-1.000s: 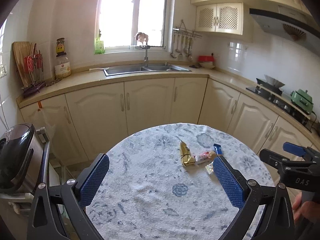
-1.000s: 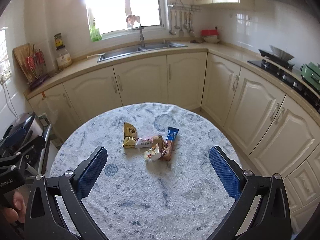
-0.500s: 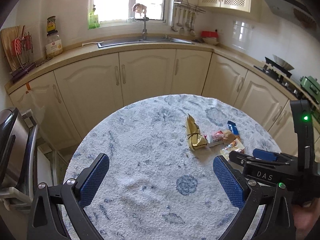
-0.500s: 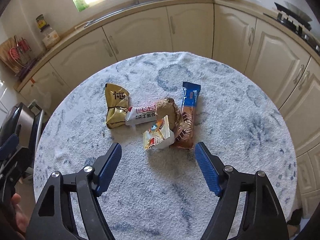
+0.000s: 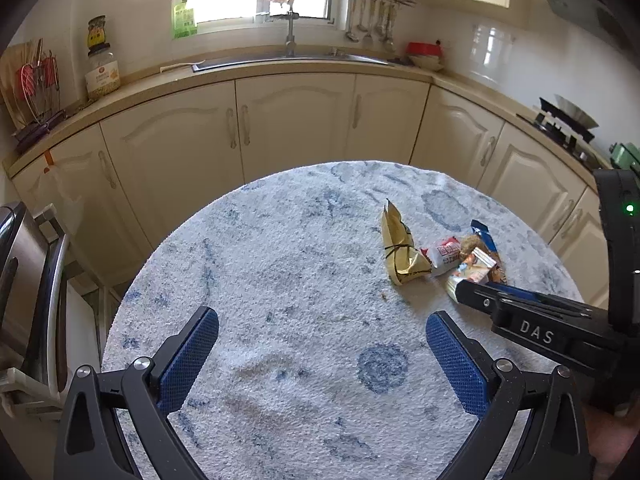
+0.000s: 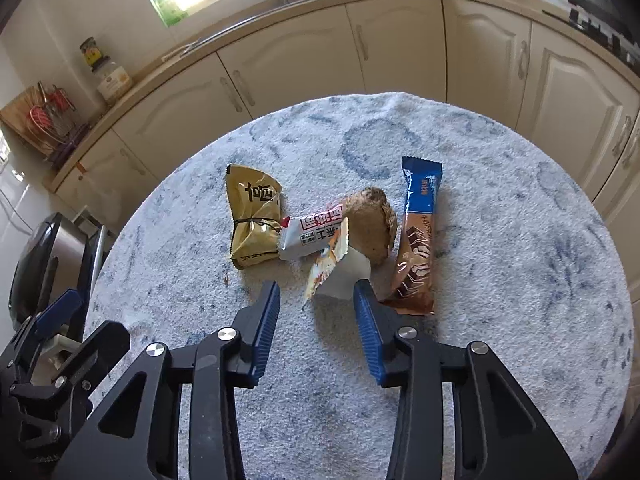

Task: Collect trash
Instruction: 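Move both open tools back toward the remaining wrappers on the table, then grasp the gold wrapper with the left tool while the right grasps the printed packet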

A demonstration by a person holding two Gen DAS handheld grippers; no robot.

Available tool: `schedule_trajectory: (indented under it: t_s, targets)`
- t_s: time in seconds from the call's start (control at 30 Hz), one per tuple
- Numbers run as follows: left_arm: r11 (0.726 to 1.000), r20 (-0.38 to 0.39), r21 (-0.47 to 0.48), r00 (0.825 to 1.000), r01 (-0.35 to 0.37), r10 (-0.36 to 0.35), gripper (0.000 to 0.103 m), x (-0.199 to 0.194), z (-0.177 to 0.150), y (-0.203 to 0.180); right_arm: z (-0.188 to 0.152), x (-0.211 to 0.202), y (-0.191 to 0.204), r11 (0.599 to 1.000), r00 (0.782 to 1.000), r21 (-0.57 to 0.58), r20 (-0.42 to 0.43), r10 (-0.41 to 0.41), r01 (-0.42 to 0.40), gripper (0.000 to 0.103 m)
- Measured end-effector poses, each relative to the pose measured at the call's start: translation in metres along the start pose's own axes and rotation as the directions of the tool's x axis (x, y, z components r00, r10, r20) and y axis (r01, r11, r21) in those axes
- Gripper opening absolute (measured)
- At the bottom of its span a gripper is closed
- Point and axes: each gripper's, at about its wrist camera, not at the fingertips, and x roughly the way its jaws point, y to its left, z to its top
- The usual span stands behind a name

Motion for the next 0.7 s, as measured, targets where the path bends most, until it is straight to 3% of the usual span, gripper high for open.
schedule_trajectory:
  t_s: [0.37,0.7]
  targets:
    - [1.000,-0.007,0.027,1.000,-0.009,0.009,0.102,0.028,0.017,-0.007,0.016,0.014,-0.011,0.997,1.000,0.079,0.030,-0.004,0.002,0.034]
    - [0.999,0.002,0.050,1.000,-0.016,0.016,0.102,0.044,0.011,-0.025,0.018,0.024,-0.004,1.000,0.999,0.006,0.041,0.012,-0.012,0.031]
